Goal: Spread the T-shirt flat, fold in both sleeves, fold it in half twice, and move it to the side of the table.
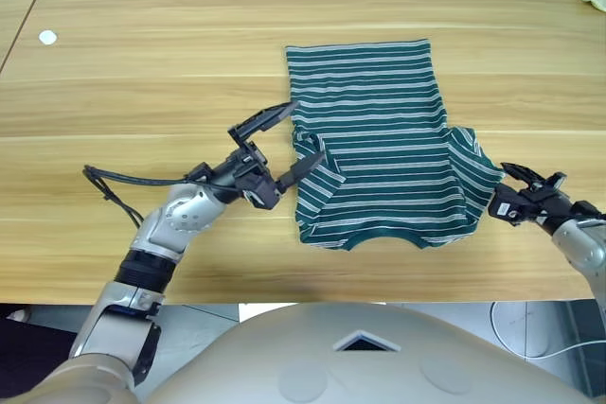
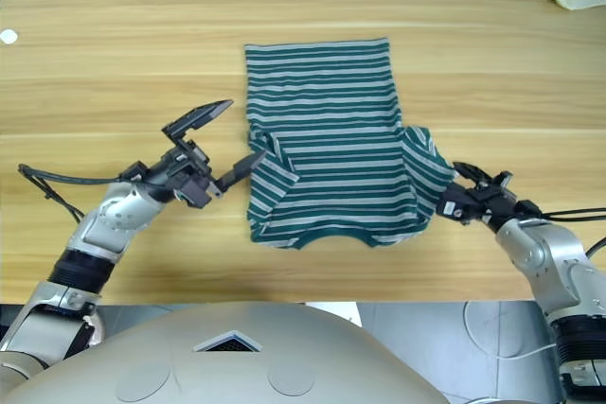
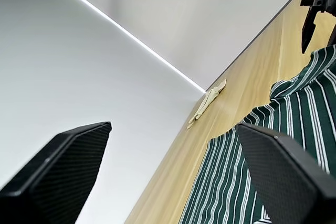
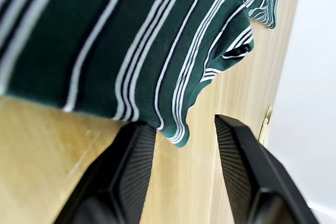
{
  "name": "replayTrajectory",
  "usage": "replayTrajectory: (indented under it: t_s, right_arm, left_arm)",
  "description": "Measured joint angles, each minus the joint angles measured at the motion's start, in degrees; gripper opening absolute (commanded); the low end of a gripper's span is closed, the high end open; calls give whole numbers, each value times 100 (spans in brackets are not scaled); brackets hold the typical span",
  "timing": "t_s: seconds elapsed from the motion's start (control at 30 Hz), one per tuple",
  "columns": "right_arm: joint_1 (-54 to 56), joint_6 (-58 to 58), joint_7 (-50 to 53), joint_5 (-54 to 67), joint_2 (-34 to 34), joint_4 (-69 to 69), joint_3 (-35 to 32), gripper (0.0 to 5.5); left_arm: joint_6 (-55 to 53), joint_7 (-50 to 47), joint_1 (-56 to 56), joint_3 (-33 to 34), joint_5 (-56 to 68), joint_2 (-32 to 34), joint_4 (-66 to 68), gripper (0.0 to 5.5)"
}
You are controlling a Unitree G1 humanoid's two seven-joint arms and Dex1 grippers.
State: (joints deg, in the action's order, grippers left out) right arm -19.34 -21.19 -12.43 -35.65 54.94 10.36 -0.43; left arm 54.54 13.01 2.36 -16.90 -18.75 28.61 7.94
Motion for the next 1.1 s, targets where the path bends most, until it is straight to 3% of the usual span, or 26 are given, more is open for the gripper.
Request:
replayTrajectory:
  t_s: [0.07, 0.43, 0.77, 1.1]
  right_arm:
    - [83, -1, 73, -1, 7, 80, 74, 202]
    - [268, -67, 238, 2, 58, 388, 392, 1]
    - [432, -193, 529, 14, 153, 544, 544, 1]
    - [321, -513, 843, 394, -211, 134, 171, 1]
  left_arm:
    - [0, 0, -5, 1, -10, -10, 0, 444]
    - [1, -6, -73, 44, -181, -82, 0, 446]
    - [3, -5, -246, 64, -171, -89, -47, 446]
    - [4, -6, -238, 159, -194, -117, 76, 446]
